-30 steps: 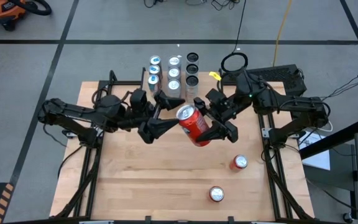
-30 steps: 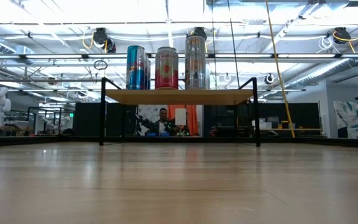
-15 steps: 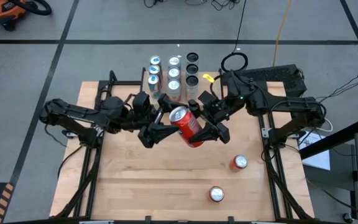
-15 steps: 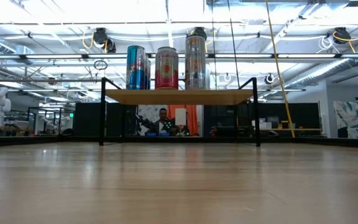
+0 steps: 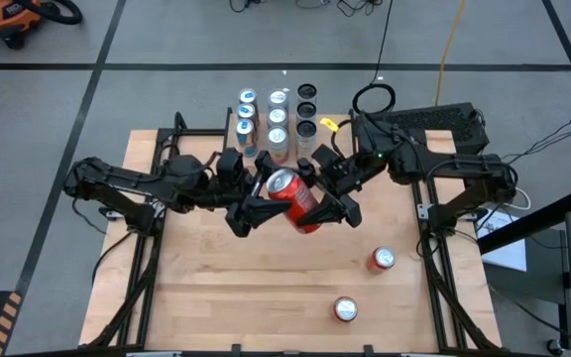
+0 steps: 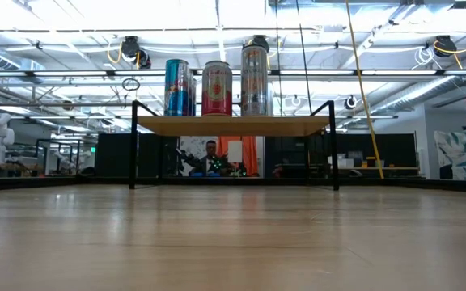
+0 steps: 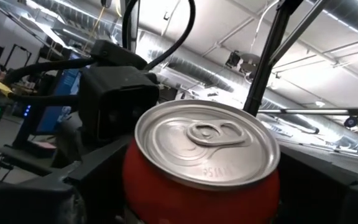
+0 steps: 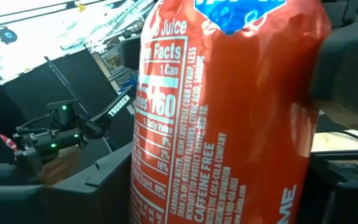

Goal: Place canned beverage on shelf
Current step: Put the top left red soda can on the shelf

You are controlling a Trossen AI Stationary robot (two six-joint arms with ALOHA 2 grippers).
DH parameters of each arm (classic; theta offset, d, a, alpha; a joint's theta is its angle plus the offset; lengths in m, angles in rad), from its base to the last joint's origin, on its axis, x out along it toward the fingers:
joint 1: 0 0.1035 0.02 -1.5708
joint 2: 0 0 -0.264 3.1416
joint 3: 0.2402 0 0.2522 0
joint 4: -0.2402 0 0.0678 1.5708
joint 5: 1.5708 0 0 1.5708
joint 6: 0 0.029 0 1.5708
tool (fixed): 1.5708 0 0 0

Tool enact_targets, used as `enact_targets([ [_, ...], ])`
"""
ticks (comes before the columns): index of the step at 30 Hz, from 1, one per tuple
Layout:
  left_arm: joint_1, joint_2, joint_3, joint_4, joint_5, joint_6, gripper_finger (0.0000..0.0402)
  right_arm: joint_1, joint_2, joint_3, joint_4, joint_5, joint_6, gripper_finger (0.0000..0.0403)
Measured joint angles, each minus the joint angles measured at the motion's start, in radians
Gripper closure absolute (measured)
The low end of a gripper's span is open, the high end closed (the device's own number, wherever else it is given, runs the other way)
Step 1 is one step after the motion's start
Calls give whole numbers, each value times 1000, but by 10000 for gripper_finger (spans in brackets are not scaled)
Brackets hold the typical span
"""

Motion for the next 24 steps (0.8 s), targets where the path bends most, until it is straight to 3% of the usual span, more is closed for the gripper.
enact_targets([
  [12,0,1,0,-8,4,-4,100,0,-2,0,-17,22,30,114],
  [24,0,1,0,-13,0,-6,102,0,-9,0,-62,58,102,38],
])
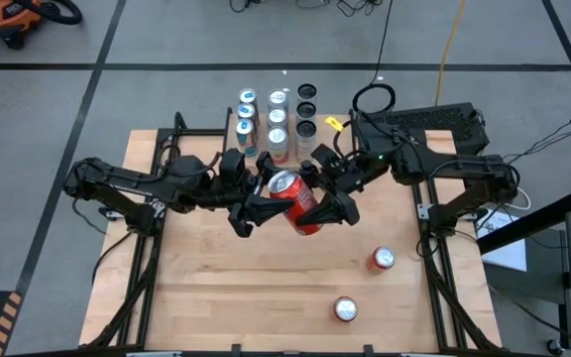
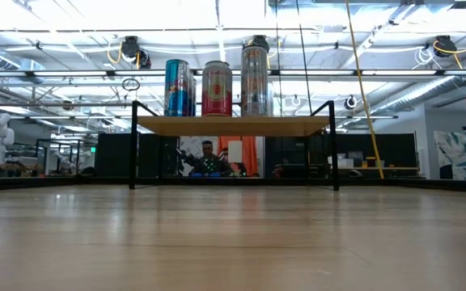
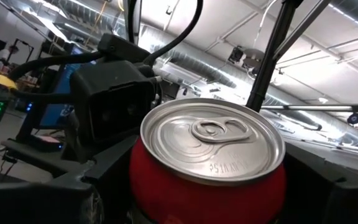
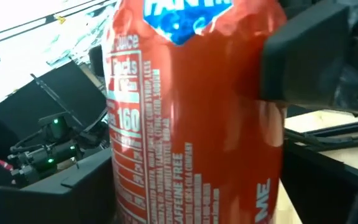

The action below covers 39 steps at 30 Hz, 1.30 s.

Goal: Place canned beverage on shelf
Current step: Put the top left red soda can on the shelf

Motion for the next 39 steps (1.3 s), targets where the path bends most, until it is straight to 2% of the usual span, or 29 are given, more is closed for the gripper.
enact_targets([
  [4,-1,0,0,-13,-40,-1,103,-1,-21,0,-38,40,-4,27],
  [13,0,0,0,-33,-181,1,103,-1,-102,0,-226,203,-99,26],
  [21,-1,0,0,-117,-405,-3,104,17,-152,-2,-386,432,-183,26],
  [26,0,0,0,-160,-520,-27,104,59,-151,-2,-421,556,-243,25],
  [34,0,0,0,-180,-597,-28,104,92,-113,-2,-468,752,-306,25],
  [39,0,-1,0,-207,-631,-28,104,92,-93,-2,-467,757,-329,25],
])
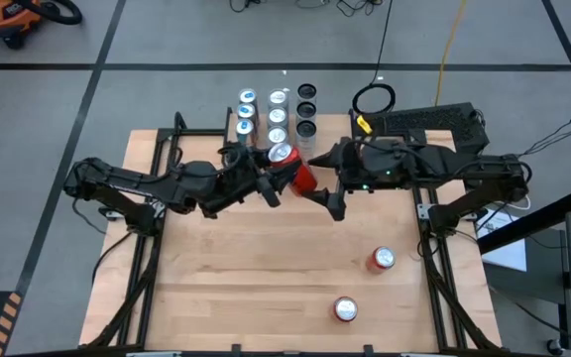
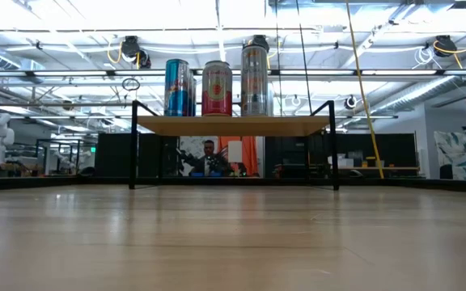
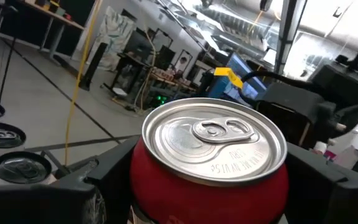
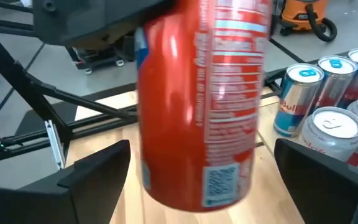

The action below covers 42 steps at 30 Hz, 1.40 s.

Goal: Place canned beverage on shelf
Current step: Put the top left red soda can on the shelf

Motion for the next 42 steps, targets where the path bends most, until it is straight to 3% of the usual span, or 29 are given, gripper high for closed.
enact_targets([
  [8,0,0,0,-66,-64,-54,104,-8,26,0,29,22,-34,25],
  [26,-1,-1,1,-79,-69,-78,104,-40,82,0,112,-28,-99,27],
  [32,-2,-1,1,-79,-56,-79,104,-48,82,0,112,-84,-102,57],
  [42,0,-1,1,-79,-30,-78,104,-48,80,0,107,-81,-94,108],
])
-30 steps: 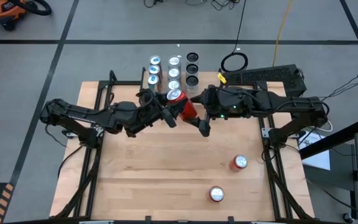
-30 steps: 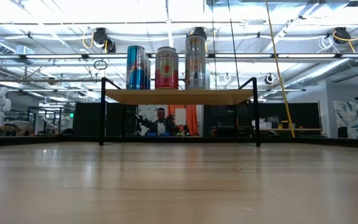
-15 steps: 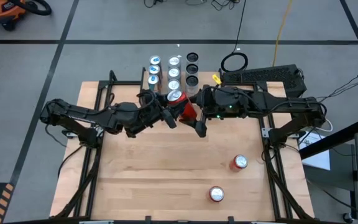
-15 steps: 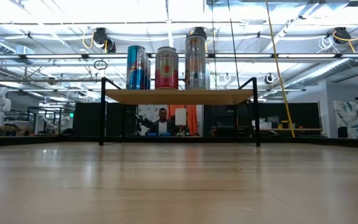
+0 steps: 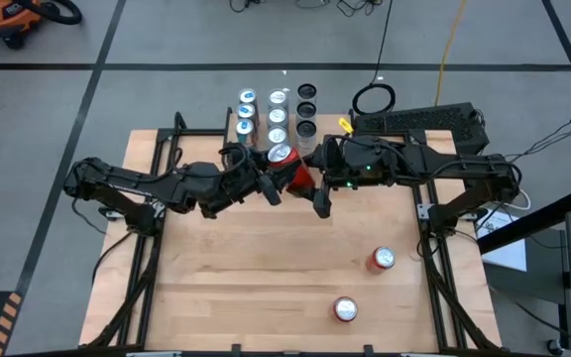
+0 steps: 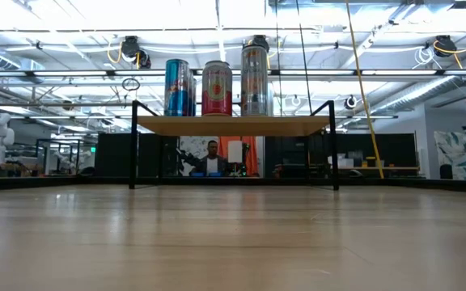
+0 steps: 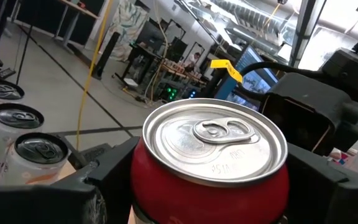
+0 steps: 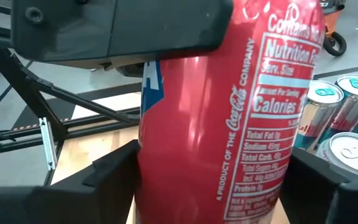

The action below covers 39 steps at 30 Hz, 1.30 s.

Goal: Place canned beverage on shelf
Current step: Put the top left red soda can on the shelf

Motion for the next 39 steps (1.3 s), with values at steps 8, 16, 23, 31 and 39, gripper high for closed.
enact_targets([
  [8,-12,0,0,10,13,-17,69,1,-1,0,0,-6,-1,111],
  [16,-20,-7,2,43,41,4,7,1,-22,0,4,-10,-1,112],
  [23,-24,-20,2,44,44,57,11,-7,-56,0,31,-6,20,112],
  [31,-45,-42,1,118,74,226,11,-32,-104,-1,54,-8,61,112],
  [39,-71,-50,1,118,84,326,11,-47,-152,-1,188,-48,101,112],
])
